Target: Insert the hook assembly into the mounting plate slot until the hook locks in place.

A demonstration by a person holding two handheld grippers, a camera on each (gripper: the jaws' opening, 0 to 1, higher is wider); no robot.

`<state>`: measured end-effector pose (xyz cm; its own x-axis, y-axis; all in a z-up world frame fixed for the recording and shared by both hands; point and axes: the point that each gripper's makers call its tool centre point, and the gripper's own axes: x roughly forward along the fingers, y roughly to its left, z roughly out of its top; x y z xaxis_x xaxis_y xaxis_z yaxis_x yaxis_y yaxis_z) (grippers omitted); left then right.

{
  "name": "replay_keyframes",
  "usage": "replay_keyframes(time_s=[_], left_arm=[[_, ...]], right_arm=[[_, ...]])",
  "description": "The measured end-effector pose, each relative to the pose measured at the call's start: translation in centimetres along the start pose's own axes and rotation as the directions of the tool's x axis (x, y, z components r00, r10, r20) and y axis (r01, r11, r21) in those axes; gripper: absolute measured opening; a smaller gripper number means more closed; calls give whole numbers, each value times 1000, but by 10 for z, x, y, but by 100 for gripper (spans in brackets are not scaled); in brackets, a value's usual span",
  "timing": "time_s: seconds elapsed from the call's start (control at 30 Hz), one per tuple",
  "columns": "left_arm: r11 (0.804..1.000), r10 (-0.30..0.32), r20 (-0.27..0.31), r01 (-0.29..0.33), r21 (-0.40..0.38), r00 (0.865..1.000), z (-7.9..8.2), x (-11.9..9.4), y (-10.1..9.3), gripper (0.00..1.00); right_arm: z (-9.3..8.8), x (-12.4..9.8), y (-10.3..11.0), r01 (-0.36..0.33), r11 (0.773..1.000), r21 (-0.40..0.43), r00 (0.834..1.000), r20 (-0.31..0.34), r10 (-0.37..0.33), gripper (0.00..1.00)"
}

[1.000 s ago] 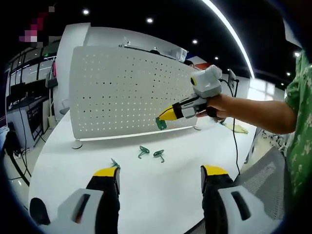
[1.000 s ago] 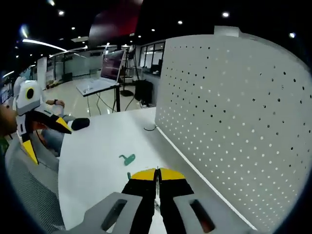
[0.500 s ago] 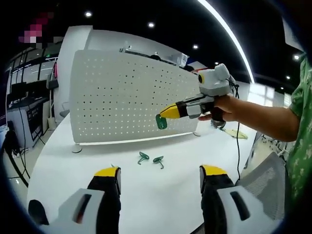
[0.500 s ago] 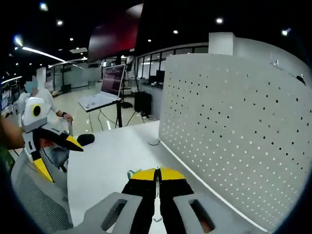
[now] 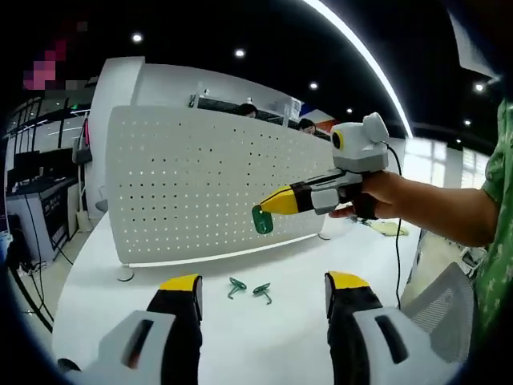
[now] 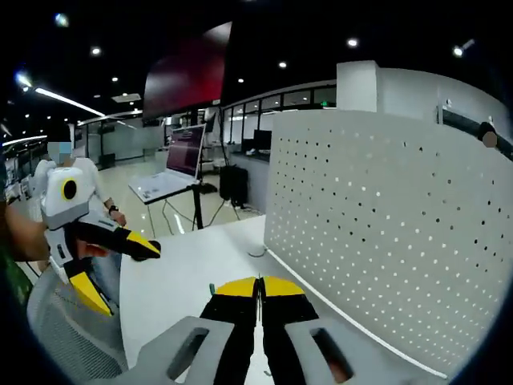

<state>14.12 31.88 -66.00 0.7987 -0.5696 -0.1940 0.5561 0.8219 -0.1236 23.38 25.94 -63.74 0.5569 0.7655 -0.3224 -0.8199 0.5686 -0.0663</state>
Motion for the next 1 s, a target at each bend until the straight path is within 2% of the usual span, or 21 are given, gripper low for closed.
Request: replay_keyframes(time_s=[0.33, 0.63, 0.77, 1.0], left_arm=[[999, 14, 72, -17, 41, 997, 31, 8, -1, 57], [998, 25, 115, -30, 47, 993, 48, 11, -1, 54], [996, 41, 162, -53, 70, 986, 62, 11, 1, 47], [996, 45, 193, -59, 63, 980, 74, 14, 2, 45]], right_arm=[[25, -6, 3, 6, 1000, 15, 998, 59, -6, 0], [40, -10, 12, -9, 999, 49, 994, 107, 3, 0], [48, -12, 15, -19, 997, 69, 991, 132, 9, 0], [57, -13, 17, -33, 994, 103, 986, 166, 15, 0]])
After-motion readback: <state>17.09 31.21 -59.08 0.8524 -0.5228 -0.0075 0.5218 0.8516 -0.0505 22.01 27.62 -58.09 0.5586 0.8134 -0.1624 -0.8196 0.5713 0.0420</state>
